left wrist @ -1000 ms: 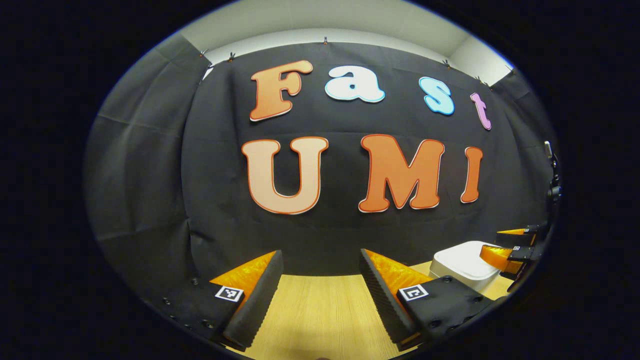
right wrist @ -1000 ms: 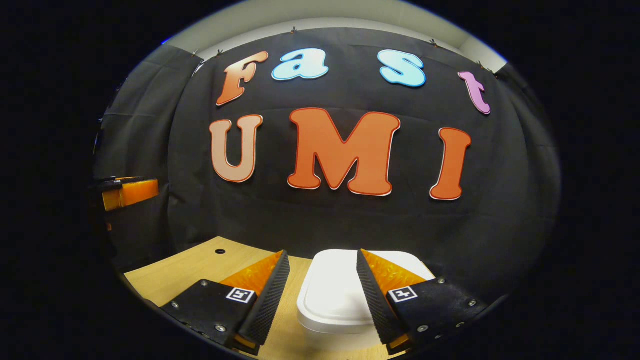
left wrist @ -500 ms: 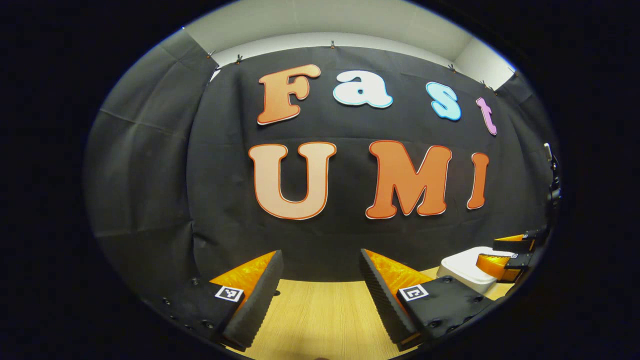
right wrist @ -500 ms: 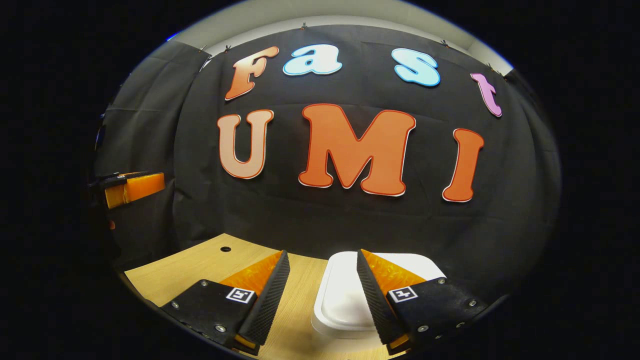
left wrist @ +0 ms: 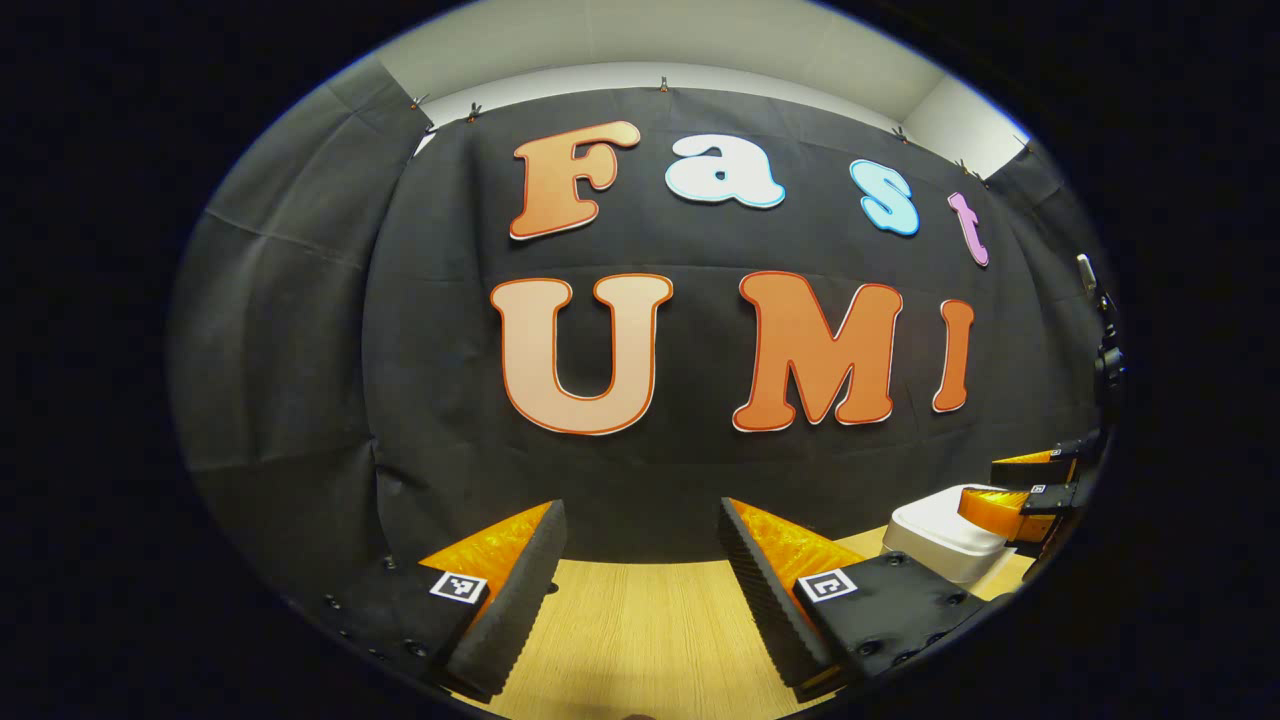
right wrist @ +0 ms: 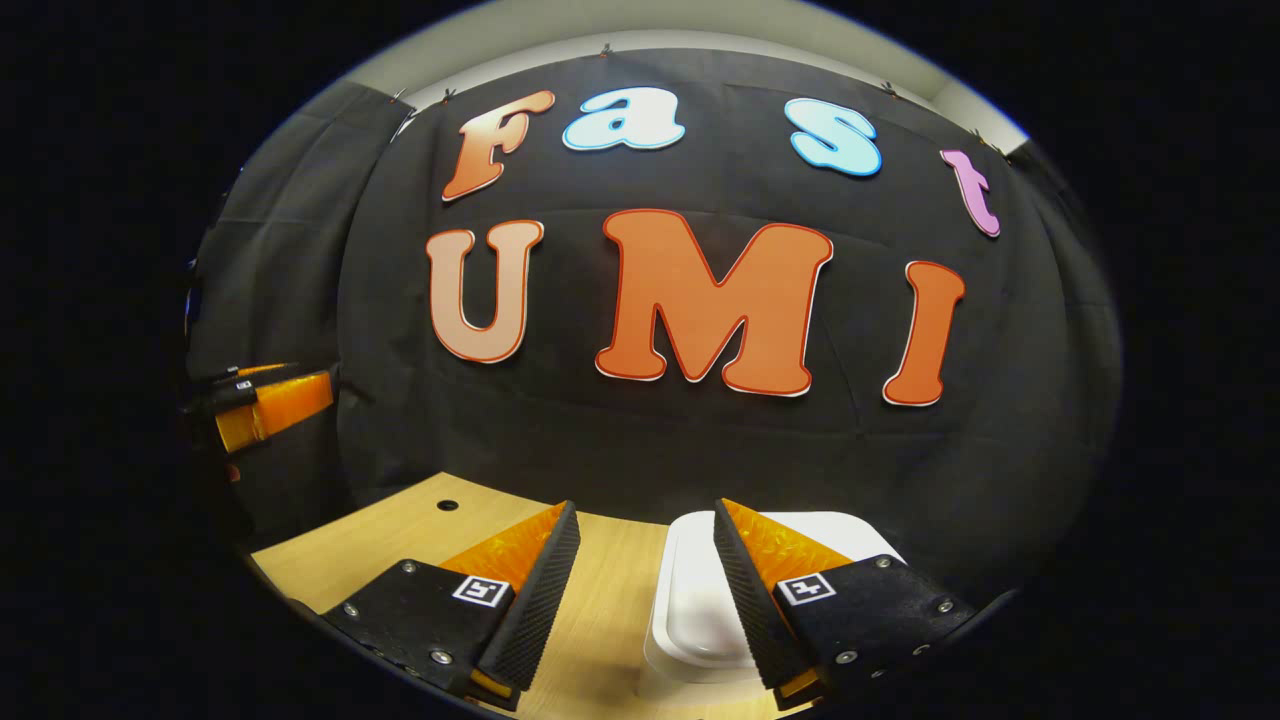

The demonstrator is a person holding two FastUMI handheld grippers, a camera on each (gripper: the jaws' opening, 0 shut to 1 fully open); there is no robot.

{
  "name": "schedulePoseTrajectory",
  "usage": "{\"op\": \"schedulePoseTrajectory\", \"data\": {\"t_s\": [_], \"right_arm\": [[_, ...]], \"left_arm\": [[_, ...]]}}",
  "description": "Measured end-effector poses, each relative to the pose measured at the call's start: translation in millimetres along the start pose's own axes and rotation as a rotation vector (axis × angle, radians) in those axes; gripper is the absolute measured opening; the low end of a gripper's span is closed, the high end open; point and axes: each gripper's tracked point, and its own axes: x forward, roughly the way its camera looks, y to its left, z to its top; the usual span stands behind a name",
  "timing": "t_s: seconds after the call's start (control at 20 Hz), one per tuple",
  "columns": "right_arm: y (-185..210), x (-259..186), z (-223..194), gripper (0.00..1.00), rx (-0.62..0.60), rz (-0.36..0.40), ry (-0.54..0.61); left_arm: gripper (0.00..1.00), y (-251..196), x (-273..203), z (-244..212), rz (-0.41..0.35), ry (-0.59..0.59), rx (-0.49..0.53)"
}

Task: Press the lid of the desktop garbage bin to open it, pick up the crumpled paper on the desktop and throw it into the bin, then pick up the pop can on the desktop and drop it into the bin, and finally close the garbage bin lid.

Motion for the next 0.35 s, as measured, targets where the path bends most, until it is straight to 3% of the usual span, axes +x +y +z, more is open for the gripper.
{"op": "schedulePoseTrajectory", "data": {"t_s": [0.35], "right_arm": [[-2.3,0.9,10.0,0.83,0.051,-0.098,-0.002]], "left_arm": [[0.97,10.2,10.6,-12.7,-0.071,0.026,0.009]]}}
